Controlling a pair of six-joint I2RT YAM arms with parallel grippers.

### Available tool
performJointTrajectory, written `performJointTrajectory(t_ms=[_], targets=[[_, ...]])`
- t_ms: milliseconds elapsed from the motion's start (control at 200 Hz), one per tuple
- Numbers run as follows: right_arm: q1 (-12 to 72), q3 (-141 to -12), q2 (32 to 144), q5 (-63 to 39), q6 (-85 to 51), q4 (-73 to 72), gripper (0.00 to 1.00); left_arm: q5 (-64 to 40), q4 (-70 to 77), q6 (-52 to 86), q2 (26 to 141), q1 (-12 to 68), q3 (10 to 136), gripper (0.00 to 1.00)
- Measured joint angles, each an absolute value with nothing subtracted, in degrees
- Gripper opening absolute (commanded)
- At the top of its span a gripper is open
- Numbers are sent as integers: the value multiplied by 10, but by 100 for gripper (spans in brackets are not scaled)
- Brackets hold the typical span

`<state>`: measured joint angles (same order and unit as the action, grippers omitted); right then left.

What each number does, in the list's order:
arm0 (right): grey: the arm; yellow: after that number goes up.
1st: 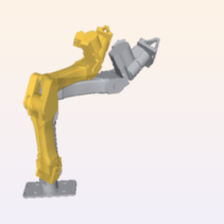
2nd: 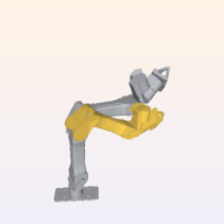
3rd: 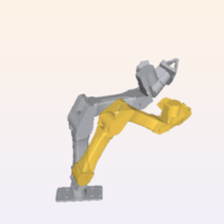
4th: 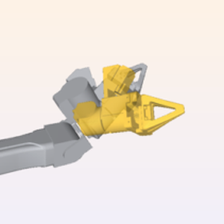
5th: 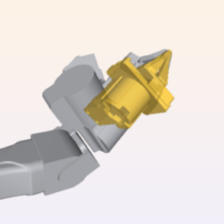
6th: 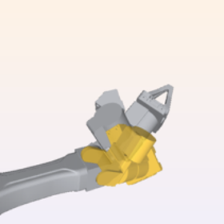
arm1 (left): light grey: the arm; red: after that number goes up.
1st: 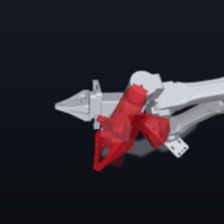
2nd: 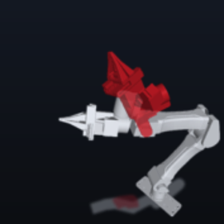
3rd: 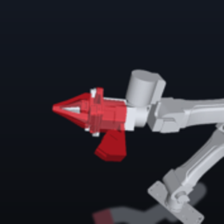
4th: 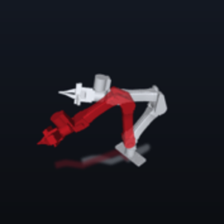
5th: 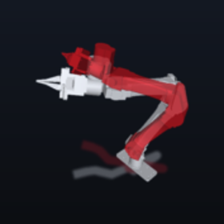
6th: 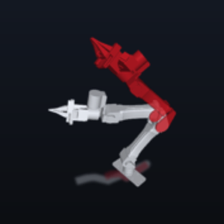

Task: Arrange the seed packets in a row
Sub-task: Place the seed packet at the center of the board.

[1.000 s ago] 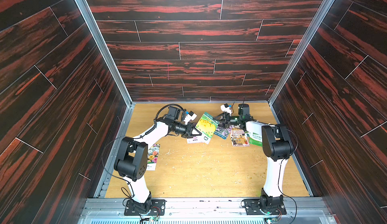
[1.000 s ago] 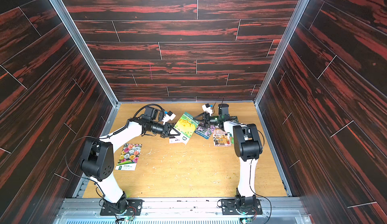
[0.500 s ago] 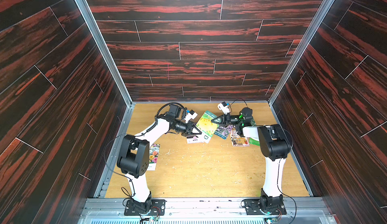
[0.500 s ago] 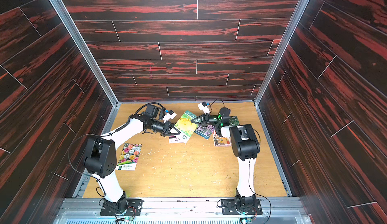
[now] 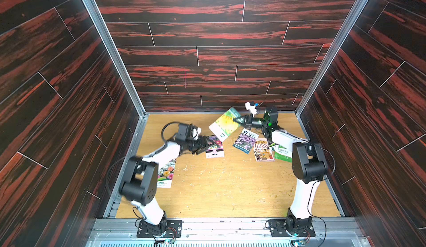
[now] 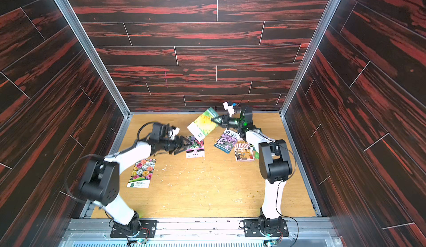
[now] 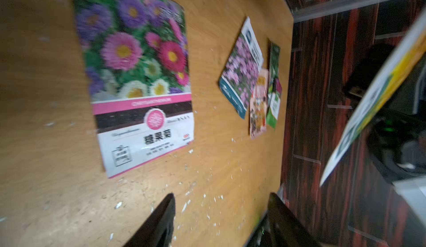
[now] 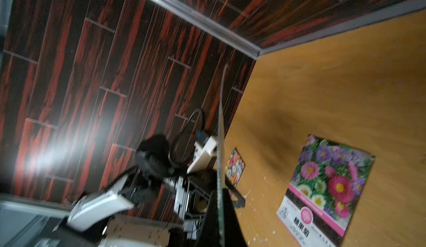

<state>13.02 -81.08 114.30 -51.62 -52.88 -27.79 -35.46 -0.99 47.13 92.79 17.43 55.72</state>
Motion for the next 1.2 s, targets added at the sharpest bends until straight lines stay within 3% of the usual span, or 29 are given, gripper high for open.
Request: performJointTrajectory(t_ms=[190,341,481,616,997,1057,1197], targets=[[129,-808,1142,-379,-542,-254,0,-204,152,572,834,255,422,68],[152,-735,1119,-256,-562,-279,0,-125,288,609,860,323,404,69],[216,-669,1075,-169,-564,-299,0,-93,403,616,927,339,417,70],[262,-627,1032,-137,-565,-345,0,-83,488,625,987,339,430,70],[276,-553,994,-108,-575,-420,0,-69,653,639,1039,339,438,67],[277,-545,994,-107,-576,-421,0,-68,665,639,1039,339,438,61],[277,-543,994,-110,-576,-425,0,-63,680,637,1039,339,439,34]])
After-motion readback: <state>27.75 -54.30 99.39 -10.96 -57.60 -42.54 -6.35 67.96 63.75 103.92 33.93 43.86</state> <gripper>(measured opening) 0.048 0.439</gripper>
